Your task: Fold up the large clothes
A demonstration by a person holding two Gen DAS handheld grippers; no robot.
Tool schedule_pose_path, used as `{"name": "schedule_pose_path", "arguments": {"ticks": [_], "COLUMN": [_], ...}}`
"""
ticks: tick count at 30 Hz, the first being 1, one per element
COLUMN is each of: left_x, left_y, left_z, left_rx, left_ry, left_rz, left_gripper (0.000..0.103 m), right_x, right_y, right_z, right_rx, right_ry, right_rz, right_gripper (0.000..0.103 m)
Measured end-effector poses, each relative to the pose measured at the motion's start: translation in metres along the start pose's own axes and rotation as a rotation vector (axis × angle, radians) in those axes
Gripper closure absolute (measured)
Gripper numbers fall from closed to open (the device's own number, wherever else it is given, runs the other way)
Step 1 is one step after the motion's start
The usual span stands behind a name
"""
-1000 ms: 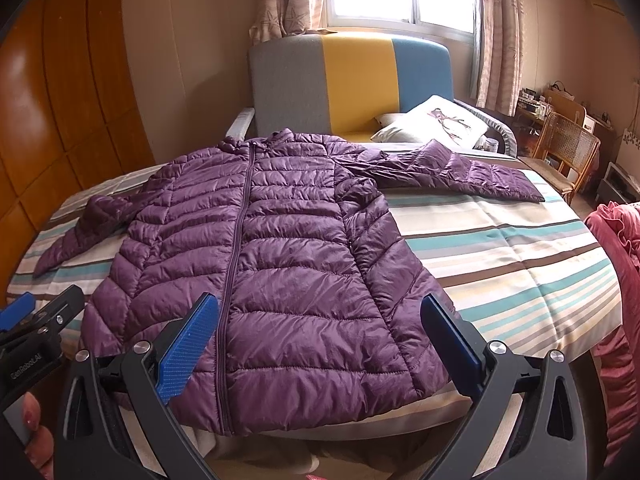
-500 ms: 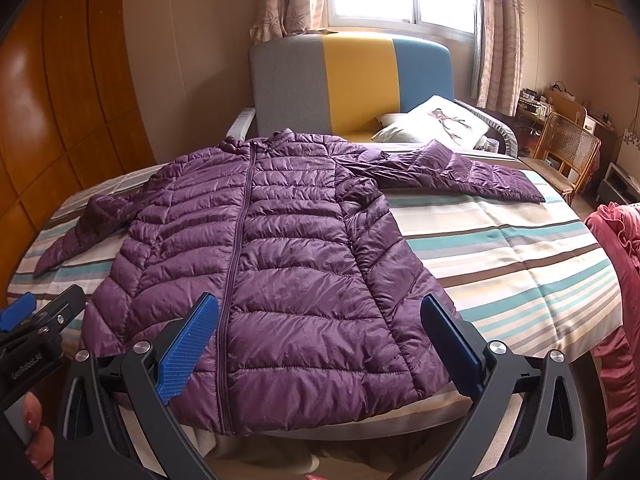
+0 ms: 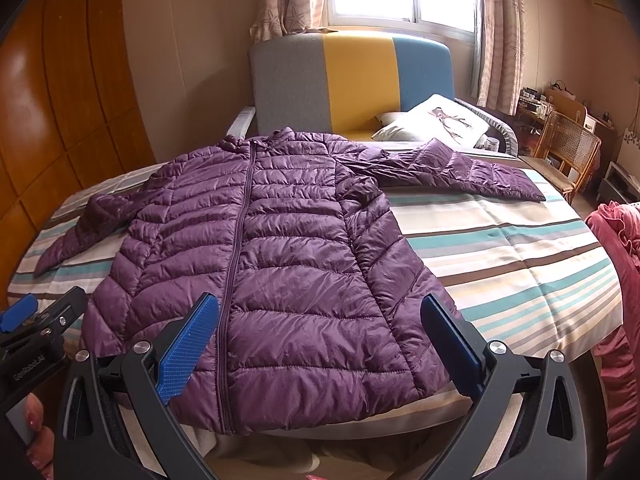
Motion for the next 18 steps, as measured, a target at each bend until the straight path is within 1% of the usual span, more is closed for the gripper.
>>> {"name": "schedule_pose_path", "arguments": {"ticks": [18], "left_x": [-0.0041], "left_y": [-0.0027], "left_z": [-0.0053], "left_rx": [0.0], "left_ry": [0.009], "left_rz": [-0.004], "left_gripper": [0.002], "right_x": [-0.0018], "right_y": [0.0003], "right_z": [-0.0015], "right_rx": [0.001], "right_ry": [0.005], "right_rz": [0.002], "right_gripper": [0.003]}}
Point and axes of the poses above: each gripper's, at about its wrist camera, not at the fingertips, and z roughly against the way its jaws point, y to its left, x to its top, the point moved 10 cm from there along -z, roughly the way its jaws point, and after that the axes turned 14 degrees about -x, right-handed, at the moved point
